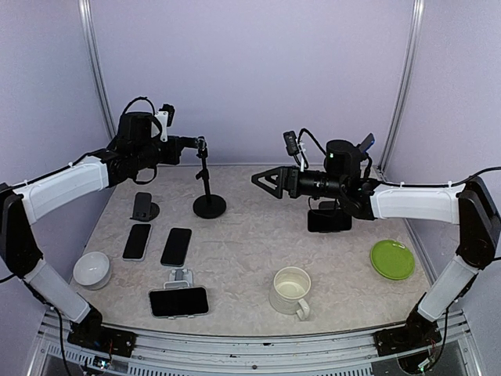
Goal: Remove the phone from the phone stand
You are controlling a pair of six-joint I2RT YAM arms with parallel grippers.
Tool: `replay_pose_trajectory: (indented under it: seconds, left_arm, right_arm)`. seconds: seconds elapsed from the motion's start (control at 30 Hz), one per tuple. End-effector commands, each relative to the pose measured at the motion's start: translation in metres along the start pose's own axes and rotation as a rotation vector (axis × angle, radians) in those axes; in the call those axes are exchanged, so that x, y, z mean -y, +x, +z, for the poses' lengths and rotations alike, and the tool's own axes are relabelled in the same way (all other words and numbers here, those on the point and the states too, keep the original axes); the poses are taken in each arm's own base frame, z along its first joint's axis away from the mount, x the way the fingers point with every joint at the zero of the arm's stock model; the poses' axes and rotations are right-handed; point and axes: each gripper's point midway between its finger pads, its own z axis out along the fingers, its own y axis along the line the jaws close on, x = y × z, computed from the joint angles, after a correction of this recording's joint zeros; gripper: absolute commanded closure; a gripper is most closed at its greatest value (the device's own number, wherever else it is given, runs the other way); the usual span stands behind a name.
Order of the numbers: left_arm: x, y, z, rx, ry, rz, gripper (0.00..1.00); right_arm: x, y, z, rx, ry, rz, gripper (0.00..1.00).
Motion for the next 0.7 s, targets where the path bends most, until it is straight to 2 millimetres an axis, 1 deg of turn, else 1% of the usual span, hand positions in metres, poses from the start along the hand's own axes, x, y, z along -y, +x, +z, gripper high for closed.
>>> replay_pose_trajectory:
  seconds: [0.0, 0.03, 0.13, 0.3, 0.43, 0.5, 0.67]
  left_arm:
    - [-0.013, -0.044, -0.024, 0.157, -0.048, 0.017, 1.00]
    - [-0.018, -0.039, -0.024, 0.151, -0.064, 0.017, 1.00]
    - [-0.030, -0.036, -0.026, 0.157, -0.093, 0.011, 1.00]
    - [-0.048, -0.037, -0.033, 0.168, -0.164, 0.018, 1.00]
    - [-0.069, -0.034, -0.037, 0.159, -0.218, -0.015, 1.00]
    - [-0.074, -0.032, -0.039, 0.161, -0.220, -0.028, 1.00]
    - [-0.076, -0.024, -0.038, 0.144, -0.216, -0.043, 1.00]
  right_arm:
    - [-0.003, -0.002, -0.001, 0.007, -0.007, -0.014, 0.00]
    - [-0.003, -0.002, -0.001, 0.006, -0.006, -0.014, 0.00]
    - [-0.003, -0.002, -0.001, 0.005, -0.009, -0.011, 0.00]
    - [-0.005, -0.003, -0.003, 0.007, -0.007, -0.017, 0.00]
    - [-0.004, -0.002, -0.003, 0.007, -0.005, -0.015, 0.00]
    - [-0.005, -0.002, -0.003, 0.007, -0.007, -0.015, 0.00]
    - [-0.005, -0.003, -0.003, 0.008, -0.010, -0.014, 0.00]
